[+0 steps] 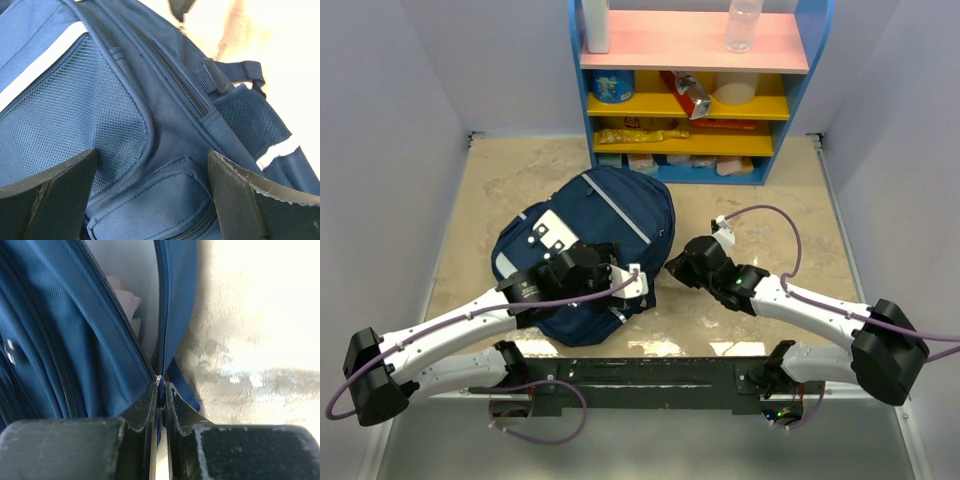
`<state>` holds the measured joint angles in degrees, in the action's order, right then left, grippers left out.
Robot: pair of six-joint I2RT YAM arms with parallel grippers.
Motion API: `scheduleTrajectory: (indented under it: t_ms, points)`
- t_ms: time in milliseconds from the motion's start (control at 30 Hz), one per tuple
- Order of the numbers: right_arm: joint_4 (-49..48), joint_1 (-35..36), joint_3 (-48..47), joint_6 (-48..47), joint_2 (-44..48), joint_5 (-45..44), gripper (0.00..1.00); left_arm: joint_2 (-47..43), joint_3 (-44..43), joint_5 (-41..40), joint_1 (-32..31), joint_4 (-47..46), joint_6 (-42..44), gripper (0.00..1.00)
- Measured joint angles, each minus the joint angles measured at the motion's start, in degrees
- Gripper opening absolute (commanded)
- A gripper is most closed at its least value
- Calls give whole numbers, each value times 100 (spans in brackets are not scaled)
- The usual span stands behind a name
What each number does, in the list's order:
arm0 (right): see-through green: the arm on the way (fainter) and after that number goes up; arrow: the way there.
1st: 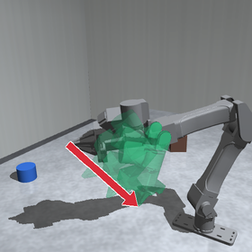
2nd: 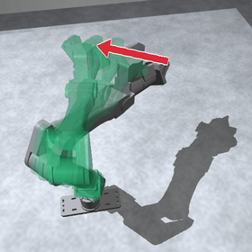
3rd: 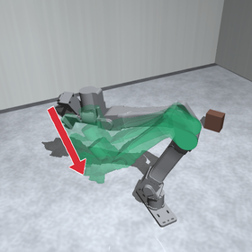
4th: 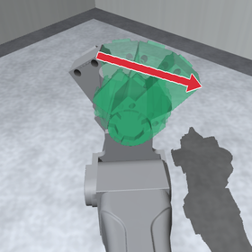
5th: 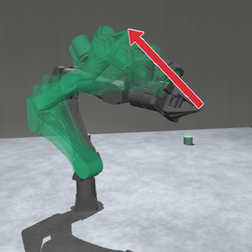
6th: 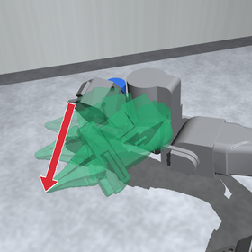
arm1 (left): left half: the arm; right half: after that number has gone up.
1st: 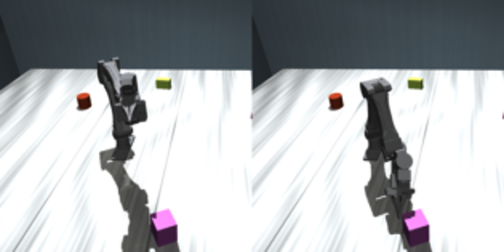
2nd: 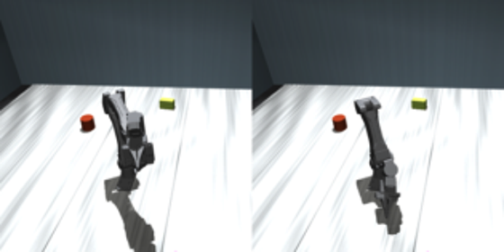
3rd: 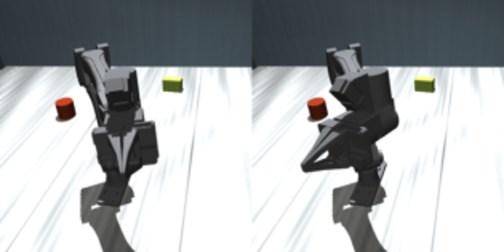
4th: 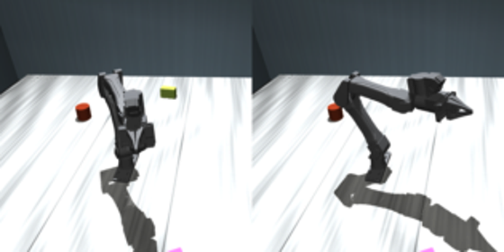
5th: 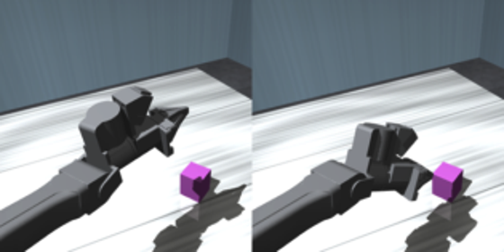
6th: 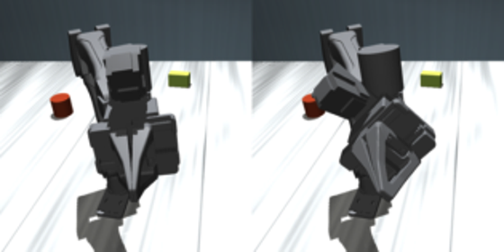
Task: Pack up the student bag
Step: Zip the student bag at the center of the board.
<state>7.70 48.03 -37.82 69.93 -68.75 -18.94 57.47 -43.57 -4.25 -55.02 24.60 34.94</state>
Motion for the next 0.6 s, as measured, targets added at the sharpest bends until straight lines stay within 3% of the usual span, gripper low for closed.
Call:
scheduleTrajectory:
  t_ms: [67, 600]
  points:
    - [7, -94, -96, -98, -138, 42, 0, -87, 138, 42, -61, -68, 210, 100]
    - [-87, -1274, -481, -809, -579, 632, 0, -181, 518, 238, -238, -330, 1045, 100]
